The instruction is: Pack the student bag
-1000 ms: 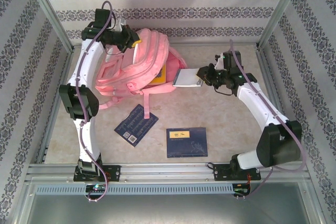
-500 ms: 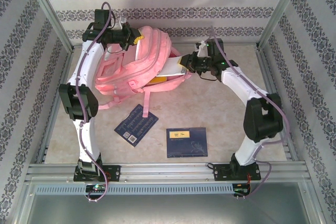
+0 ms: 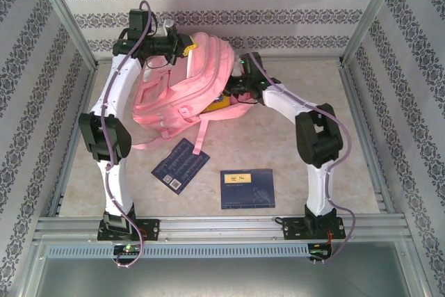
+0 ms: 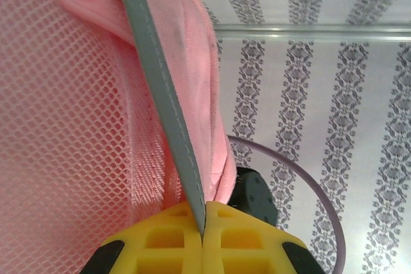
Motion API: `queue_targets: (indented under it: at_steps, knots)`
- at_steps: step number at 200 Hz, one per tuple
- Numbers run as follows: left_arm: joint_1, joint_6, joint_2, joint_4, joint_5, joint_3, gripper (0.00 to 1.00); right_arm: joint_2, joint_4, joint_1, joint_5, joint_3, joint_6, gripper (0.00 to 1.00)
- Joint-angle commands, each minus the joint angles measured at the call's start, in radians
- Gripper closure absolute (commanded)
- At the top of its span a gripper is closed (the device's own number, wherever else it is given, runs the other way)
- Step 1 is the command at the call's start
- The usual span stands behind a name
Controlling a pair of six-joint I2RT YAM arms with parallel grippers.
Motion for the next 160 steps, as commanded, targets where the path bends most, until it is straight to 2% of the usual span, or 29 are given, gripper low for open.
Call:
queue_targets:
  at_steps: [1, 13, 23, 30, 44, 65, 87, 108, 160]
  knots:
    - [-0.050, -0.020, -0.025, 0.176, 0.153, 0.172, 1.00, 0.081, 0.026, 0.068, 0.033, 0.122, 0.066, 0.91]
    - [-0.055, -0.014, -0.013, 0.168, 0.157, 0.190, 1.00, 0.118, 0.032, 0.098, 0.066, 0.147, 0.106, 0.78]
    - [-0.055, -0.010, -0.010, 0.164, 0.158, 0.190, 1.00, 0.137, 0.022, 0.114, 0.092, 0.162, 0.127, 0.55]
    - [-0.054, -0.002, -0.007, 0.154, 0.156, 0.191, 1.00, 0.139, 0.021, 0.120, 0.107, 0.160, 0.133, 0.43]
    - [-0.052, 0.026, -0.003, 0.118, 0.153, 0.199, 1.00, 0.110, 0.026, 0.122, 0.144, 0.127, 0.114, 0.32]
    - [-0.040, 0.081, 0.001, 0.043, 0.137, 0.206, 1.00, 0.053, 0.039, 0.103, 0.143, 0.084, 0.076, 0.26]
    - [-0.007, 0.149, 0.001, -0.062, 0.098, 0.214, 1.00, 0.003, 0.028, 0.075, 0.110, 0.066, 0.048, 0.24]
    - [0.020, 0.184, 0.001, -0.124, 0.071, 0.213, 1.00, -0.062, 0.001, 0.055, 0.125, 0.031, 0.000, 0.14]
    - [0.050, 0.174, 0.009, -0.122, 0.076, 0.215, 1.00, -0.172, 0.043, -0.010, 0.107, -0.095, 0.020, 0.12]
